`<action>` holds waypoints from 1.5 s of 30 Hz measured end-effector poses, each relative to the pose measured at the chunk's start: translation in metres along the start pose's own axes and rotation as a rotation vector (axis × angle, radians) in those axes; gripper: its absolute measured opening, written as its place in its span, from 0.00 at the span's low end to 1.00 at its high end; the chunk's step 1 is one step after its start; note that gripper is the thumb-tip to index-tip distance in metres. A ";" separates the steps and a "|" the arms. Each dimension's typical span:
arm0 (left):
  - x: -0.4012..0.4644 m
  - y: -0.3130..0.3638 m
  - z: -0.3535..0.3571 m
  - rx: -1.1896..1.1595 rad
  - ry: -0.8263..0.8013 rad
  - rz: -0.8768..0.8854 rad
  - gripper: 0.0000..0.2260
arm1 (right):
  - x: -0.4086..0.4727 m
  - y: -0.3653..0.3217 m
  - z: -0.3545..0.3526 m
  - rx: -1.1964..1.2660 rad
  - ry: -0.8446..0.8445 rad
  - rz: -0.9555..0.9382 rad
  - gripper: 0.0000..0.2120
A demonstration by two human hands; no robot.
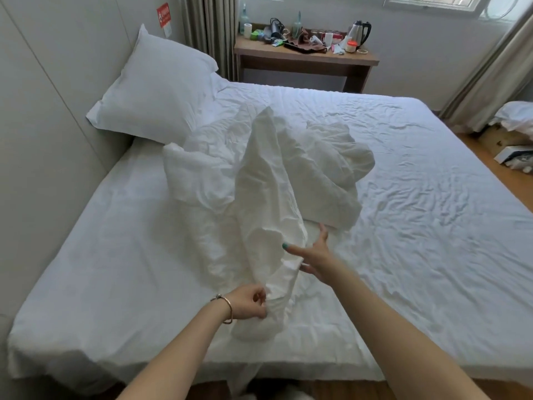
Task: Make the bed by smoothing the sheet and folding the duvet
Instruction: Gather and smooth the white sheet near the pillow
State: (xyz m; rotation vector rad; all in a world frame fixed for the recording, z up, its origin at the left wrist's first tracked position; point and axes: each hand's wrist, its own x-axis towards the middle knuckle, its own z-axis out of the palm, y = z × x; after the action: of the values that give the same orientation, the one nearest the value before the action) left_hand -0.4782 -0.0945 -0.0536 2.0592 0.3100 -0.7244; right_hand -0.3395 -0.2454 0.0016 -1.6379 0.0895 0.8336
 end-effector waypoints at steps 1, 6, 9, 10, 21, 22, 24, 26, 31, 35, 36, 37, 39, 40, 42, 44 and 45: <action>-0.003 -0.010 0.004 0.012 0.003 -0.022 0.11 | 0.001 0.009 0.009 -0.050 -0.007 0.012 0.57; -0.018 -0.029 0.003 -0.237 0.173 -0.078 0.12 | -0.008 0.038 0.038 -0.428 -0.138 -0.123 0.36; -0.015 -0.017 -0.012 -0.359 0.482 -0.096 0.20 | -0.015 0.046 0.047 -0.751 -0.482 -0.048 0.32; -0.014 -0.013 -0.018 -0.389 0.594 -0.107 0.21 | -0.015 0.047 0.047 -0.796 -0.547 -0.031 0.32; 0.031 0.050 -0.088 0.008 0.940 0.102 0.20 | 0.048 -0.030 -0.027 -0.679 -0.231 -0.163 0.26; 0.042 0.060 -0.095 0.059 0.897 0.137 0.19 | 0.059 -0.041 -0.033 -0.668 -0.222 -0.157 0.26; 0.066 0.080 -0.112 0.081 0.812 0.153 0.19 | 0.085 -0.064 -0.046 -0.646 -0.209 -0.142 0.27; 0.092 0.100 -0.130 0.064 0.820 0.124 0.19 | 0.113 -0.087 -0.059 -0.634 -0.188 -0.155 0.27; 0.150 0.137 -0.181 0.024 0.871 0.040 0.21 | 0.197 -0.132 -0.086 -0.784 -0.010 -0.310 0.26; 0.191 0.156 -0.222 0.363 1.102 -0.007 0.24 | 0.263 -0.173 -0.096 -1.187 0.090 -0.501 0.30; 0.198 0.157 -0.233 0.460 1.190 -0.019 0.25 | 0.274 -0.181 -0.096 -1.305 0.128 -0.554 0.33; 0.203 0.158 -0.244 0.544 1.250 -0.041 0.29 | 0.285 -0.188 -0.097 -1.394 0.163 -0.586 0.37; 0.216 0.156 -0.267 0.667 1.182 -0.205 0.41 | 0.314 -0.199 -0.096 -1.501 0.193 -0.589 0.45; 0.221 0.154 -0.274 0.669 1.060 -0.340 0.48 | 0.325 -0.202 -0.095 -1.537 0.183 -0.578 0.49; 0.227 0.143 -0.276 0.454 0.839 -0.548 0.60 | 0.344 -0.202 -0.097 -1.573 0.136 -0.544 0.55; 0.227 0.134 -0.258 0.079 0.695 -0.563 0.62 | 0.355 -0.198 -0.105 -1.557 0.093 -0.517 0.56; 0.228 0.130 -0.241 -0.087 0.661 -0.509 0.58 | 0.358 -0.194 -0.111 -1.520 0.070 -0.514 0.55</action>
State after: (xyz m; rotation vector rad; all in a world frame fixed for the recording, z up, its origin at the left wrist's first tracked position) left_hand -0.1443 0.0194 -0.0012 2.1011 1.2465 -0.2786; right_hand 0.0709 -0.1561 -0.0367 -2.8678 -1.1250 0.3564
